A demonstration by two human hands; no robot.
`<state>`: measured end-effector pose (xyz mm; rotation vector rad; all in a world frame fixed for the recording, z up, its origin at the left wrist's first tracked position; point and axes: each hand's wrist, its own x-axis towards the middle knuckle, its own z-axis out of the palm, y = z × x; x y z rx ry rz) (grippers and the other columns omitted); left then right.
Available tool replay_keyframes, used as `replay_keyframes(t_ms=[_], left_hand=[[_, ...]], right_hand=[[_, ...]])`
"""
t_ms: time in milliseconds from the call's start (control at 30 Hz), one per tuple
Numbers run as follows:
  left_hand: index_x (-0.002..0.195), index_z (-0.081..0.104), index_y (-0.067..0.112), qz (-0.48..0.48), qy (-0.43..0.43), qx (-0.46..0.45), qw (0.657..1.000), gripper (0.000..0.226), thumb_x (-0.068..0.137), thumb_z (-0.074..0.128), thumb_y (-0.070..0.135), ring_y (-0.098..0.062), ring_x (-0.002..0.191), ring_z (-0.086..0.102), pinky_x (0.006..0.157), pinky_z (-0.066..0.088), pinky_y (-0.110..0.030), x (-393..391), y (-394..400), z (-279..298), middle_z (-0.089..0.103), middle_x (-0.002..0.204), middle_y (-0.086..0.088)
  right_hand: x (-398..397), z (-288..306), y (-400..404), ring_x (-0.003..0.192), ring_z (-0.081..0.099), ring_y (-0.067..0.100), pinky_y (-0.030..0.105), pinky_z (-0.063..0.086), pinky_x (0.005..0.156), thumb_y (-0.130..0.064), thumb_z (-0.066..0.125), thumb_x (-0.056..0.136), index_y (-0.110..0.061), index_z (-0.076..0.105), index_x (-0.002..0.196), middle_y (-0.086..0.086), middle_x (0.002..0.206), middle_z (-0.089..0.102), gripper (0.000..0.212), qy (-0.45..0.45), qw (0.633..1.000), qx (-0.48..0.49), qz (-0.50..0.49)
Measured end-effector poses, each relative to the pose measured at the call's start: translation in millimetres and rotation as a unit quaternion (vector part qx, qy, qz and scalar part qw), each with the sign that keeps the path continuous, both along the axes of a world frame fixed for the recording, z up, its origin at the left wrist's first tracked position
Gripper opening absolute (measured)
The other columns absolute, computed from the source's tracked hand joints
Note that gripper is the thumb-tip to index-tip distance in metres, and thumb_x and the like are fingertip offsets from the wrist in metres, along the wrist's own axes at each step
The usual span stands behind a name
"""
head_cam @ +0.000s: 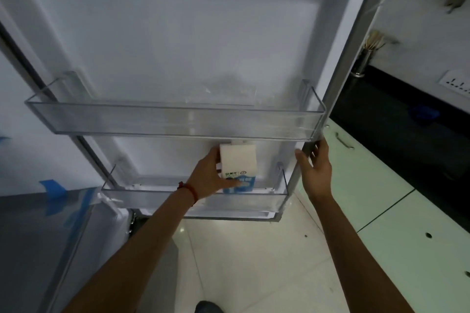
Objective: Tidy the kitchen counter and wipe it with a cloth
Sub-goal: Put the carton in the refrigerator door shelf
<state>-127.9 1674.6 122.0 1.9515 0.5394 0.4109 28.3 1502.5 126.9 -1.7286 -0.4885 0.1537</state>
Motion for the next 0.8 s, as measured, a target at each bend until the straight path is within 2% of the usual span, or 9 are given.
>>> replay_keyframes(t_ms=[167,300,433,533,633,700,800], left_hand=[[0.128,0.030,0.010,-0.049,0.101,0.030,0.993,0.082,0.064,0.080,0.013,-0.021,0.111,0.056,0.085,0.049,-0.025,18.2,19.3,-21.3,0.056,0.124,-0.013],[0.134,0.025,0.010,-0.069,0.153,0.028,0.985,0.083,0.069,0.076,0.013,-0.027,0.116,0.054,0.087,0.044,-0.025,26.1,25.0,-21.4,0.054,0.128,-0.014],[0.134,0.034,0.012,-0.058,0.199,0.018,0.978,0.074,0.073,0.072,0.029,-0.024,0.121,0.050,0.101,0.042,-0.032,11.4,32.4,-19.5,0.051,0.134,-0.012],[0.125,0.049,0.011,-0.003,0.193,0.104,0.976,0.055,0.081,0.060,0.043,-0.021,0.113,0.055,0.096,0.046,-0.034,-11.0,16.9,-19.0,0.057,0.127,-0.009],[0.111,0.062,0.013,0.044,0.150,0.242,0.958,0.066,0.079,0.035,0.065,-0.020,0.097,0.064,0.088,0.050,-0.035,-27.5,-15.2,-23.1,0.069,0.108,-0.005],[0.098,0.067,0.012,0.046,0.145,0.355,0.922,0.067,0.085,0.023,0.062,-0.020,0.082,0.069,0.080,0.054,-0.039,-32.9,-27.4,-33.9,0.073,0.090,-0.003],[0.099,0.061,0.013,0.045,0.159,0.384,0.908,0.062,0.091,0.017,0.056,-0.019,0.084,0.068,0.086,0.051,-0.043,-41.1,-35.3,-42.5,0.071,0.090,-0.003]], right_hand=[[14.2,2.9,12.5,0.130,0.044,0.024,0.048,0.037,0.109,-0.030,0.057,0.082,-0.017,0.027,0.143,0.009,0.143,0.044,0.069,0.003,1.000,0.000,-0.002],[19.9,2.5,20.5,0.127,0.048,0.024,0.047,0.039,0.108,-0.048,0.053,0.071,-0.018,0.029,0.140,0.009,0.139,0.048,0.079,0.002,1.000,0.001,-0.005],[26.5,-0.4,22.8,0.127,0.048,0.023,0.048,0.038,0.108,-0.049,0.054,0.070,-0.017,0.029,0.140,0.009,0.140,0.047,0.081,0.009,1.000,0.012,0.004],[29.4,-3.3,23.3,0.127,0.048,0.024,0.049,0.039,0.108,-0.049,0.055,0.071,-0.017,0.029,0.140,0.009,0.140,0.048,0.080,0.006,1.000,0.016,0.009],[27.8,-3.7,23.3,0.128,0.047,0.022,0.047,0.039,0.109,-0.046,0.055,0.074,-0.017,0.029,0.140,0.008,0.141,0.047,0.077,-0.001,1.000,0.022,0.012],[25.2,-3.7,21.8,0.128,0.046,0.022,0.047,0.038,0.109,-0.040,0.055,0.077,-0.018,0.029,0.141,0.008,0.141,0.046,0.072,-0.005,1.000,0.028,0.013],[18.7,-5.8,15.0,0.129,0.045,0.023,0.046,0.038,0.109,-0.039,0.054,0.080,-0.018,0.028,0.142,0.008,0.143,0.043,0.070,-0.012,0.999,0.032,0.015]])
